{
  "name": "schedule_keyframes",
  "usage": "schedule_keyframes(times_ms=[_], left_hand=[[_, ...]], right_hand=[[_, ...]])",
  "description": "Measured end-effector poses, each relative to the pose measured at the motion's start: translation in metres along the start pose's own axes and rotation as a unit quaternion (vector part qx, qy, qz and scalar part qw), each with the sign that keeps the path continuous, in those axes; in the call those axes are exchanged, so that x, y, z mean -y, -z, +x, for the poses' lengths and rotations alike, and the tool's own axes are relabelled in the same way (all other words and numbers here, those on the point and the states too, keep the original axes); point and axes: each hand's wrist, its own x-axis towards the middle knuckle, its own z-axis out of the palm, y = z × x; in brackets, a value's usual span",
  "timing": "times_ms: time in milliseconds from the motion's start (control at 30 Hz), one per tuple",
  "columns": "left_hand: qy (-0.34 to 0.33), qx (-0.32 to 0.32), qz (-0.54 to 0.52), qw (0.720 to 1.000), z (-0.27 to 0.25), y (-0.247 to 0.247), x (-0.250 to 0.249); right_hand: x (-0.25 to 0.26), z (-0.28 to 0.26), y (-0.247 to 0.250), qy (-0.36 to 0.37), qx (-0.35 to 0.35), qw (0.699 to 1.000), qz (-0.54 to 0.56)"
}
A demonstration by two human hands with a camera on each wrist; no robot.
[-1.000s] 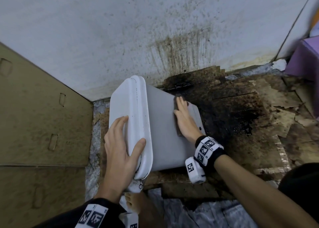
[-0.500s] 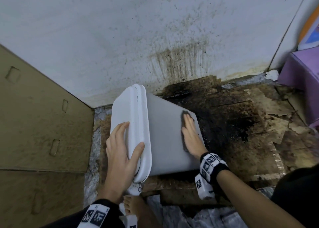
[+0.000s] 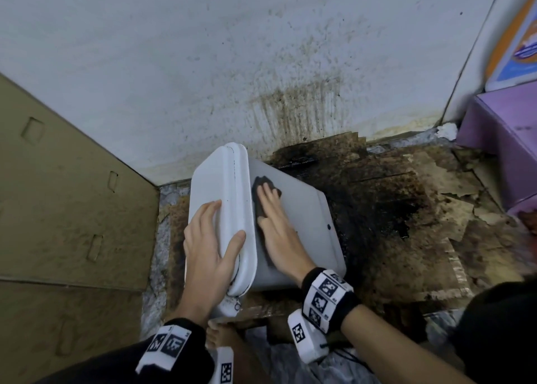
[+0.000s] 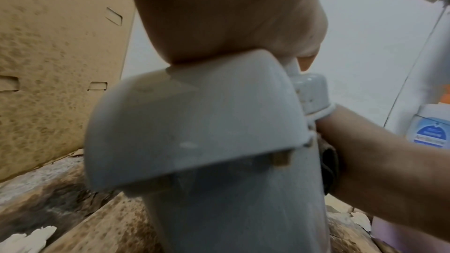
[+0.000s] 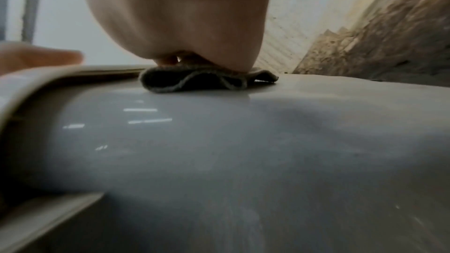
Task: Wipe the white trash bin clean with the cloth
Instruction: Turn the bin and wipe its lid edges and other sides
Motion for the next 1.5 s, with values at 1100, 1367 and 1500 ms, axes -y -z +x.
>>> schedule_keyframes(times_ms=[1100,1367,1500], left_hand=[[-0.023,-0.004,0.012,1.000,0.003,-0.020,-0.023],[-0.017,0.002,0.007,1.000,0.003,-0.018,-0.022],[-0.010,0.001,0.004,1.000,0.004,-0.019,-0.025]], right_hand=[[0.046,-0.039,0.010,0.028,-0.024,0.999,0.040],[0.058,0.062,0.039,0.018,0.042,0.997,-0.064],[0.055,0.079,0.046,0.019,0.053,0.996,-0.067]])
